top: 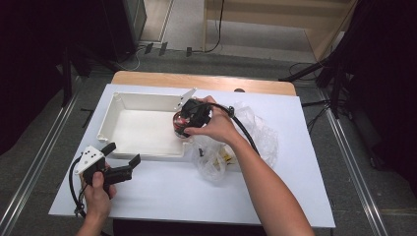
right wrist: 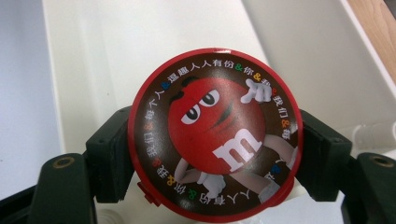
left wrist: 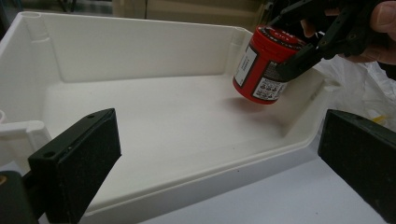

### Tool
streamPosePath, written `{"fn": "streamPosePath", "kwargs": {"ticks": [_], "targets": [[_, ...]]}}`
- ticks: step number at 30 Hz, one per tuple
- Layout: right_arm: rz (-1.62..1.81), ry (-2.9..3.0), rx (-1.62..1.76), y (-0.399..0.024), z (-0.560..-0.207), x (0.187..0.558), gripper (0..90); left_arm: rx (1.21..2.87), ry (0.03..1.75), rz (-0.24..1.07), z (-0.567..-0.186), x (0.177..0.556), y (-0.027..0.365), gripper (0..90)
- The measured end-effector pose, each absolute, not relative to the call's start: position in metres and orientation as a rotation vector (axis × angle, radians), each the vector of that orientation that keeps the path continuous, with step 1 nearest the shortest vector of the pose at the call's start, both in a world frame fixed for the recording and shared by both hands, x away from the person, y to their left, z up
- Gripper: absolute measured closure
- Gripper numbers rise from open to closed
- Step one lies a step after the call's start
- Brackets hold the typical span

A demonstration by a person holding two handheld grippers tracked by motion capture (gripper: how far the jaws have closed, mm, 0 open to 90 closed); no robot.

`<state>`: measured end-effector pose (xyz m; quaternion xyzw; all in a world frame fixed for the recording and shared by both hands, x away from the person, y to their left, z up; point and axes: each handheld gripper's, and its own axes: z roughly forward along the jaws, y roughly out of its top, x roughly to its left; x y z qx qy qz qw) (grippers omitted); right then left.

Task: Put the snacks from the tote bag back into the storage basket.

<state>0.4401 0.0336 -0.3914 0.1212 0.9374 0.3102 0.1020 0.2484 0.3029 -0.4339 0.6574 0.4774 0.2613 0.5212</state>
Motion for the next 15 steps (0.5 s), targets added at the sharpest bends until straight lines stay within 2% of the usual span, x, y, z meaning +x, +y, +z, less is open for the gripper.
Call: {"fn": "streamPosePath", "kwargs": {"ticks": [15], "targets": [[0.855, 2.793, 0.358, 0.0381, -0.4011, 0.4413, 26.2, 1.568, 1.151, 0.623, -0.4344, 0.2483, 0.3031, 0.0]]}}
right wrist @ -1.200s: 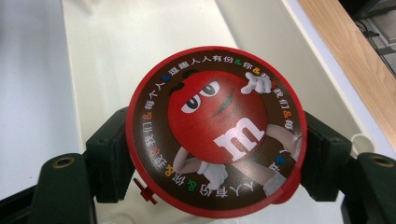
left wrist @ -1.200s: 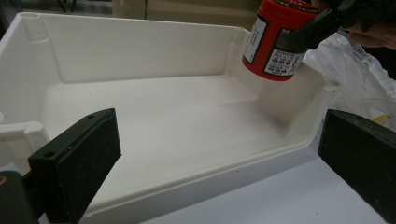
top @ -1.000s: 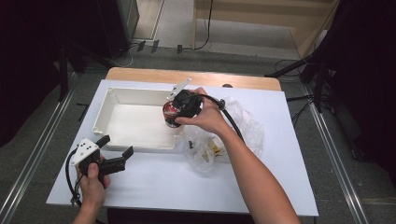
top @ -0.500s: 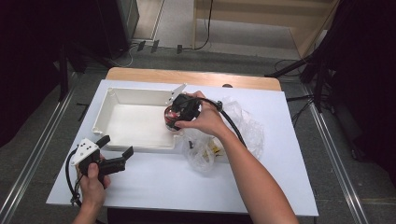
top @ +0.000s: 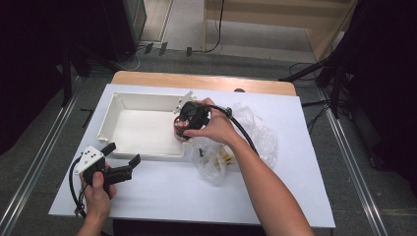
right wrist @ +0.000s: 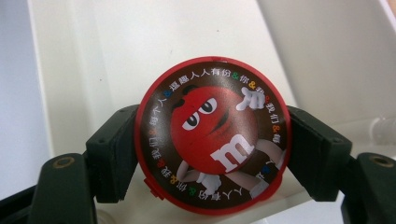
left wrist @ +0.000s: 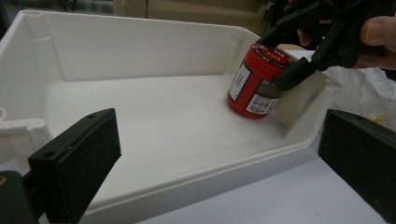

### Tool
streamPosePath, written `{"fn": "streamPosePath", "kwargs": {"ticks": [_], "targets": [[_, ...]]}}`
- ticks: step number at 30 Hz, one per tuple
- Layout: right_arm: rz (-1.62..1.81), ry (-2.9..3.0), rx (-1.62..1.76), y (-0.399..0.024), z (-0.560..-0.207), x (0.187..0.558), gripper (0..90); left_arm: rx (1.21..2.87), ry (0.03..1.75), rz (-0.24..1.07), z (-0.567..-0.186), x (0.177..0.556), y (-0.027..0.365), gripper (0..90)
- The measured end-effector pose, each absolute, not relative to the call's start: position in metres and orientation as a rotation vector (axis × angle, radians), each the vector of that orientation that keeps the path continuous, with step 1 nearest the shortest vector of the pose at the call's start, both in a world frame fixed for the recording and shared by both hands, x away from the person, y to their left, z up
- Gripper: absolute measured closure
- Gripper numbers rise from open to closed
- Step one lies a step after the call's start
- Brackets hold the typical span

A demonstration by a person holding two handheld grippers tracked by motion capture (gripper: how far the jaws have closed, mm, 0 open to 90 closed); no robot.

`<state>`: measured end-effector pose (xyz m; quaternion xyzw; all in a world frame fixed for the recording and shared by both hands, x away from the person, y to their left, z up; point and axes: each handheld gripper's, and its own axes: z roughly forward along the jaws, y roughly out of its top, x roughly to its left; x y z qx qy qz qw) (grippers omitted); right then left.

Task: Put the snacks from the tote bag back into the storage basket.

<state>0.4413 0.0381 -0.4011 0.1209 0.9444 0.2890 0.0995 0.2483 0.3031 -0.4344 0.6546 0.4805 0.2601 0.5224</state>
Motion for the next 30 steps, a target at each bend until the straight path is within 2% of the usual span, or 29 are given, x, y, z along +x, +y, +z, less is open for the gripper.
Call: {"fn": "streamPosePath", "kwargs": {"ticks": [8, 15, 30], "targets": [[0.913, 2.813, 0.4, 0.032, -0.393, 0.442, 28.5, 1.573, 1.15, 0.622, -0.435, 0.248, 0.303, 0.0], [0.96, 2.763, 0.424, 0.02, -0.384, 0.432, 18.6, 1.576, 1.148, 0.623, -0.435, 0.249, 0.302, 0.0], [1.066, 2.636, 0.541, -0.025, -0.376, 0.421, 15.9, 1.587, 1.155, 0.623, -0.438, 0.251, 0.299, 0.0]]}}
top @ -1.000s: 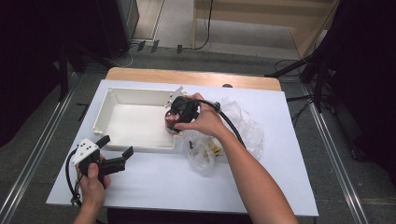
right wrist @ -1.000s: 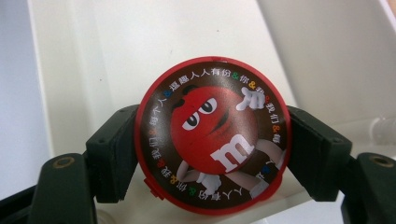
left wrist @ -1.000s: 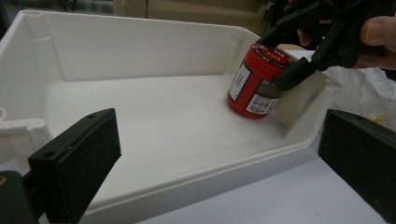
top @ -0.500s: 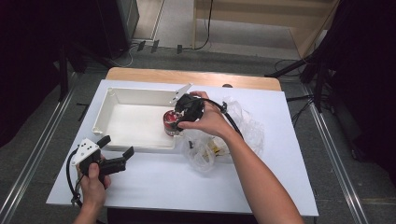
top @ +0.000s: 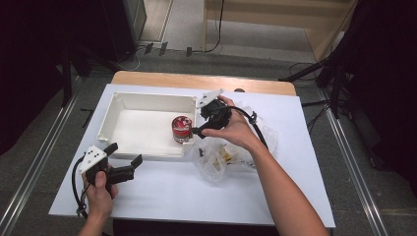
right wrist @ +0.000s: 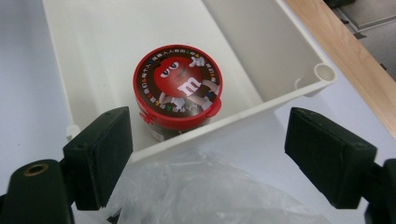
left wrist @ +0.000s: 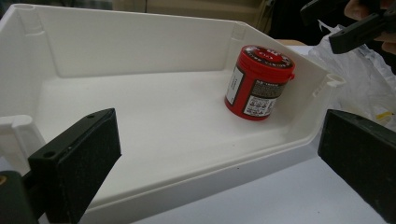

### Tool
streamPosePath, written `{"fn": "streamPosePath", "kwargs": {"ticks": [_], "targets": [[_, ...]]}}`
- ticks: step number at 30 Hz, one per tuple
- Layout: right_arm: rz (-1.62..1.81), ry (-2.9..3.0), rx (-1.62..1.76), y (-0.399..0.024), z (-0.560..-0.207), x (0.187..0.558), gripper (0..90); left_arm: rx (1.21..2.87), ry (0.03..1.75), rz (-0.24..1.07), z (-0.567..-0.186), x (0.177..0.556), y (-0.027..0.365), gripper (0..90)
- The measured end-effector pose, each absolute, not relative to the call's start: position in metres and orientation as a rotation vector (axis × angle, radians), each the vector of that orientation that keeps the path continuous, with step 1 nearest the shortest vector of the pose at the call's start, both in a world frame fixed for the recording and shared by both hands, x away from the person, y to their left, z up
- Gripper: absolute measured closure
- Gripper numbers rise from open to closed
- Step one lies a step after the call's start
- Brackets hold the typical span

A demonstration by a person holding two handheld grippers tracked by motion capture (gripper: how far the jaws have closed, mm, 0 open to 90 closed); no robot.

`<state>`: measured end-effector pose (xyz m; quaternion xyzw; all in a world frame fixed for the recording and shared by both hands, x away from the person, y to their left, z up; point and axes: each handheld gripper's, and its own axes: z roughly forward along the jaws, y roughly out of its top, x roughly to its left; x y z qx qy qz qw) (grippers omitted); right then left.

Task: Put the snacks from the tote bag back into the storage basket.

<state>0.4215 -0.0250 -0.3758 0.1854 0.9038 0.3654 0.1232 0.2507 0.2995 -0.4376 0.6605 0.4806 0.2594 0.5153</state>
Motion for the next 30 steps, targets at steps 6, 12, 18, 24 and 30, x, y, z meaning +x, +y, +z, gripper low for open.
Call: {"fn": "streamPosePath", "kwargs": {"ticks": [6, 12, 18, 24, 30], "targets": [[1.112, 2.596, 0.563, -0.043, -0.372, 0.417, 15.9, 1.588, 1.158, 0.623, -0.438, 0.251, 0.299, 0.0], [1.181, 2.541, 0.619, -0.061, -0.369, 0.412, 15.3, 1.589, 1.159, 0.624, -0.439, 0.251, 0.299, 0.0], [1.201, 2.508, 0.657, -0.078, -0.367, 0.407, 15.2, 1.593, 1.161, 0.622, -0.439, 0.252, 0.299, 0.0], [1.215, 2.477, 0.69, -0.093, -0.368, 0.401, 15.0, 1.593, 1.162, 0.625, -0.44, 0.252, 0.299, 0.0], [1.226, 2.439, 0.751, -0.11, -0.374, 0.397, 14.8, 1.593, 1.161, 0.622, -0.44, 0.253, 0.298, 0.0]]}}
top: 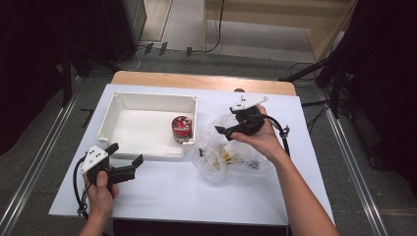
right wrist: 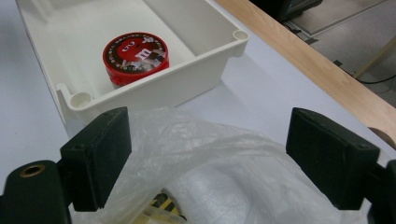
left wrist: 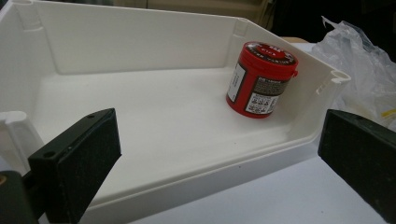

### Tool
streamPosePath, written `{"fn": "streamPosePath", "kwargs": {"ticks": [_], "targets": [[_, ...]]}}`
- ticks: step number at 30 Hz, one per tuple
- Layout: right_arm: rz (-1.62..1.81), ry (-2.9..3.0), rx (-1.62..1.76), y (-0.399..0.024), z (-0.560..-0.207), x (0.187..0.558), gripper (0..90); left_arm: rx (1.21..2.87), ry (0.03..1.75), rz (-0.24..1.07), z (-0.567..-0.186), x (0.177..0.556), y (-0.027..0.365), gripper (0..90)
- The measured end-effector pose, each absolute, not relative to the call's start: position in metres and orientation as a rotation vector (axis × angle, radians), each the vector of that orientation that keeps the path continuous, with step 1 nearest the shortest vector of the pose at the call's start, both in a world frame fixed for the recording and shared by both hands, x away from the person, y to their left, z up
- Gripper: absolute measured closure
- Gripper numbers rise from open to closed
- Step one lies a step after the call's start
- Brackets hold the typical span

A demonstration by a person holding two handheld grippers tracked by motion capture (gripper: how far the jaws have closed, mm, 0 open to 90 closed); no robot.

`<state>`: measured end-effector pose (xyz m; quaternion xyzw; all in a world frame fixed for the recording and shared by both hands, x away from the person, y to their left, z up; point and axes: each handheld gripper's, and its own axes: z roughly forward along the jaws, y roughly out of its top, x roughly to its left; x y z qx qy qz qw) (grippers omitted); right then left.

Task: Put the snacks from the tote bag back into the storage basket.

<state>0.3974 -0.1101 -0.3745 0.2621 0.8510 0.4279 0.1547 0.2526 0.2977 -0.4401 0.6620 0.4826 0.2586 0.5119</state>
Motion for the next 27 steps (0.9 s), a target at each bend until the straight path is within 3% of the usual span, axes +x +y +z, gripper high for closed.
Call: {"fn": "streamPosePath", "kwargs": {"ticks": [27], "targets": [[1.268, 2.316, 0.954, -0.17, -0.408, 0.362, 0.5, 1.606, 1.155, 0.617, -0.441, 0.257, 0.295, 0.0]]}}
